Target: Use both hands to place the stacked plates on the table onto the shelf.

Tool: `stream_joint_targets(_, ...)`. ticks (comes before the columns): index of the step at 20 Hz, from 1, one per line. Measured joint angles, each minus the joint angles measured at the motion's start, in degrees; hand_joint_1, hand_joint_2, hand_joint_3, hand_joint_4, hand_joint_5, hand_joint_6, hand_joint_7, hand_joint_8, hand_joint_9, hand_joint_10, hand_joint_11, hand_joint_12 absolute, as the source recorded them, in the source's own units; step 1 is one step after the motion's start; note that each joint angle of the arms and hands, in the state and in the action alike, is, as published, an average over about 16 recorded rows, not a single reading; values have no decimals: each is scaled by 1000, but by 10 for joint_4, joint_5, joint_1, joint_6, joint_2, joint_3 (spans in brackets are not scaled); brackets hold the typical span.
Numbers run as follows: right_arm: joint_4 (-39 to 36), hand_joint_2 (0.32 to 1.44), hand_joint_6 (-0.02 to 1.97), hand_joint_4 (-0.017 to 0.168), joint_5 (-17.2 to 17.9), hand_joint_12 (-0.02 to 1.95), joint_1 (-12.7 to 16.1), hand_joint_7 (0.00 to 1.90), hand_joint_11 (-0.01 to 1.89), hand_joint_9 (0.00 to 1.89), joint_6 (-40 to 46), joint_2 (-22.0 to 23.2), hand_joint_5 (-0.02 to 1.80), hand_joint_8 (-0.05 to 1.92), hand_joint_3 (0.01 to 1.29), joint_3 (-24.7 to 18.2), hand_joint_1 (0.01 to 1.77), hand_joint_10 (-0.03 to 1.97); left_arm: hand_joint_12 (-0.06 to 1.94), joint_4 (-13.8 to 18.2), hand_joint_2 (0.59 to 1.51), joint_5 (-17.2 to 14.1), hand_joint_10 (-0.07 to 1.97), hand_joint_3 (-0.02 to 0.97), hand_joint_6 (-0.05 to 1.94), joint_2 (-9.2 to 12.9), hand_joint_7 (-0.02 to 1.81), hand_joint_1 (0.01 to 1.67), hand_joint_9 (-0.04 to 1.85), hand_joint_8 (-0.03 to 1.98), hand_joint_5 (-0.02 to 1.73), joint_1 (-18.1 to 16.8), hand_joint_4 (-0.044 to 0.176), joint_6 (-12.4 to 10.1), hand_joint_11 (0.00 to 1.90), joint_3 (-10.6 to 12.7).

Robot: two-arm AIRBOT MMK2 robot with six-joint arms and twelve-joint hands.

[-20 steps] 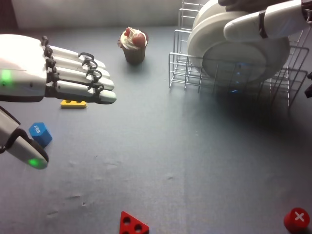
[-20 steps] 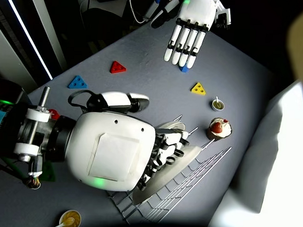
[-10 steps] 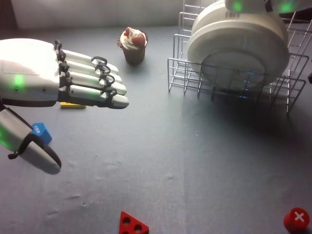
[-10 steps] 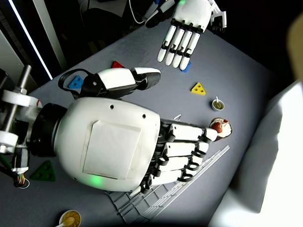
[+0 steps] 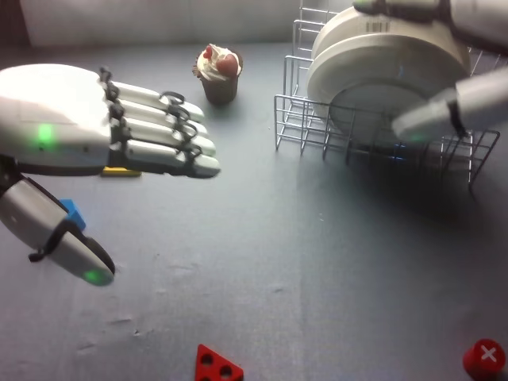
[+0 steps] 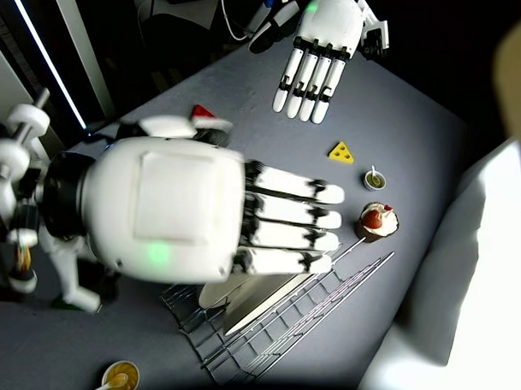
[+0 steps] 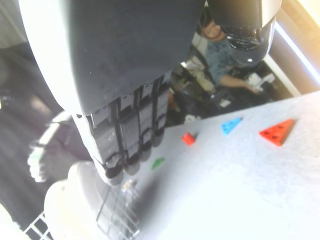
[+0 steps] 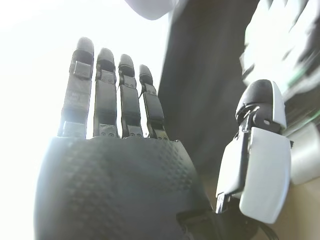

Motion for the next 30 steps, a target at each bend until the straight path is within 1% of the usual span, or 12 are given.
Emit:
stream_joint_targets(3, -35, 899, 18, 4, 54, 11, -47, 214, 262, 217, -99, 43, 168, -12, 13, -42, 325, 10, 8, 5, 938, 8, 12, -1, 4, 0, 157, 96, 168, 1, 116, -5, 1, -2, 155, -6)
stream_joint_targets(6, -40, 903, 18, 5, 101, 11, -100, 180, 228, 191, -193, 96, 140, -11, 13, -91, 226, 10, 8, 11, 938, 14, 12, -1, 4, 0, 154, 100, 167, 1, 112, -9, 1, -6, 157, -11)
stream_joint_targets(8, -37, 906, 18, 7, 128, 11, -135, 163, 208, 176, -235, 133, 124, -10, 13, -125, 169, 10, 8, 15, 939, 18, 12, -1, 4, 0, 152, 104, 166, 1, 111, -12, 1, -8, 161, -14)
stream_joint_targets(12, -25, 921, 18, 7, 169, 11, -198, 143, 183, 159, -265, 205, 104, -8, 13, -182, 74, 10, 7, 17, 940, 27, 12, -1, 4, 0, 151, 111, 165, 0, 112, -13, 1, -13, 165, -20)
stream_joint_targets(17, 1, 954, 18, 5, 195, 10, -260, 147, 182, 165, -253, 277, 114, -6, 13, -228, 37, 10, 7, 20, 941, 34, 12, 0, 4, 1, 146, 104, 157, 0, 114, -7, 0, -22, 156, -33)
stream_joint_targets(20, 8, 975, 19, 4, 207, 10, -287, 155, 191, 173, -242, 304, 121, -4, 13, -245, 49, 10, 7, 17, 942, 38, 12, 0, 4, 3, 139, 98, 146, -1, 109, -3, 0, -21, 146, -40)
stream_joint_targets(23, 8, 1002, 18, 4, 219, 10, -304, 162, 197, 177, -231, 321, 127, -4, 13, -257, 56, 11, 7, 15, 943, 41, 12, 0, 4, 5, 130, 89, 132, -1, 100, 1, 0, -21, 135, -46)
stream_joint_targets(30, 10, 1031, 18, 5, 228, 10, -318, 177, 207, 189, -214, 336, 146, -4, 13, -265, 75, 11, 7, 12, 943, 44, 12, 0, 4, 9, 113, 73, 110, 0, 79, 6, 0, -19, 114, -53)
